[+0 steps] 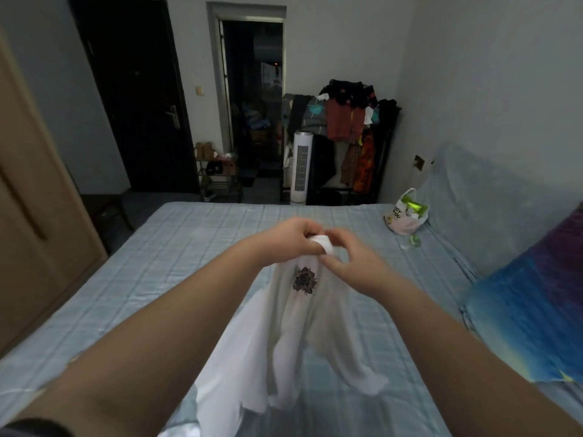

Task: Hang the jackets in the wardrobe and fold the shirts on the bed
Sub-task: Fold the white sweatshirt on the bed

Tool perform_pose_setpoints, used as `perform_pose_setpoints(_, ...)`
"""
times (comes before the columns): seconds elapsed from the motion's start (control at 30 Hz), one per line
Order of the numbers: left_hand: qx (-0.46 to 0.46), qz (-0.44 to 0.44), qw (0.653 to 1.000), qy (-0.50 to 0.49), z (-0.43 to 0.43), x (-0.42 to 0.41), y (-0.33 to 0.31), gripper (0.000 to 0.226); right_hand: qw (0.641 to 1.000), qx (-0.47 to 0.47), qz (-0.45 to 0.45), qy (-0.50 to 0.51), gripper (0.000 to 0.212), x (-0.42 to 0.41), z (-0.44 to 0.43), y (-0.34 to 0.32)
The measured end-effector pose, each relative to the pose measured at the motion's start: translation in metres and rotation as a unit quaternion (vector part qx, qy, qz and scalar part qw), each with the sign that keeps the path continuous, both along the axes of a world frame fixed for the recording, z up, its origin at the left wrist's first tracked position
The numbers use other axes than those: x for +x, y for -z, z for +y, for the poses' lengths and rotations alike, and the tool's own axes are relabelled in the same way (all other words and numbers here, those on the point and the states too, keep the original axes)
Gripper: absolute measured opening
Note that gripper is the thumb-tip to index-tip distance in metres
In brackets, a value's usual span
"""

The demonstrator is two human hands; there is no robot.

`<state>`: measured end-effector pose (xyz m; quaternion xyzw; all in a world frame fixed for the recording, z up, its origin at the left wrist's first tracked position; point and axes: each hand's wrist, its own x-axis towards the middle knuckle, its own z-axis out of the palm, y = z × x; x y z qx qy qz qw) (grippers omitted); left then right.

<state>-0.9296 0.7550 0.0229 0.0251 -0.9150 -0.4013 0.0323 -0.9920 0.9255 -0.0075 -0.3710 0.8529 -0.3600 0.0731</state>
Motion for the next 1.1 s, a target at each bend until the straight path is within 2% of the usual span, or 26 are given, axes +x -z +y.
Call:
perform_pose_setpoints(0.07,-0.028,-0.005,1.000,-0.010,-0.001,0.004,0.002,0.014,0.998,0.055,0.039,-0.015,0.011,-0.007,-0.007,0.004)
perform_pose_setpoints(0.17,0.004,-0.038,0.999,-0.024,-0.006,0.015,0.009,0.018,0.994,0.084,0.060,-0.033,0.022,-0.018,-0.014,0.015)
perform_pose_setpoints(0.23,0.072,-0.065,0.995,-0.021,-0.013,0.022,0.021,0.022,0.995,0.064,0.065,-0.039,0.021,-0.023,-0.017,0.021)
perform_pose_setpoints(0.3,0.106,-0.083,0.990,-0.030,-0.018,0.028,0.040,0.028,0.999,0.017,0.019,-0.037,0.027,-0.026,-0.017,0.024)
perform_pose_setpoints(0.43,0.009,-0.185,0.982,-0.022,-0.010,0.032,0.092,0.041,0.999,-0.014,-0.019,-0.026,0.023,-0.026,-0.009,0.031)
perform_pose_setpoints(0.5,0.010,-0.237,0.971,-0.004,0.006,0.035,0.122,0.054,0.999,-0.029,-0.021,-0.013,0.021,-0.022,-0.003,0.034)
perform_pose_setpoints(0.6,-0.025,-0.239,0.971,-0.011,0.027,0.045,0.168,0.075,0.998,-0.062,-0.020,0.017,0.023,-0.015,0.015,0.035)
perform_pose_setpoints(0.63,-0.048,-0.235,0.971,-0.025,0.031,0.049,0.181,0.074,0.996,-0.079,-0.022,0.025,0.025,-0.012,0.023,0.032)
perform_pose_setpoints(0.73,-0.076,-0.214,0.971,-0.074,0.037,0.067,0.207,0.040,0.991,-0.117,-0.031,0.048,0.034,-0.003,0.049,0.019)
perform_pose_setpoints(0.8,-0.097,-0.197,0.971,-0.095,0.033,0.080,0.206,0.028,0.992,-0.110,0.007,0.055,0.036,0.002,0.066,0.010)
perform_pose_setpoints(0.87,-0.105,-0.204,0.967,-0.113,0.020,0.092,0.190,0.025,0.995,-0.072,0.043,0.057,0.034,0.009,0.082,0.004)
perform_pose_setpoints(0.97,-0.021,-0.201,0.966,-0.159,-0.008,0.112,0.149,0.008,0.996,-0.032,0.046,0.067,0.026,0.026,0.102,0.002)
perform_pose_setpoints(1.1,-0.027,-0.145,0.965,-0.218,-0.034,0.141,0.077,0.010,0.994,0.019,0.081,0.066,0.027,0.061,0.111,0.002)
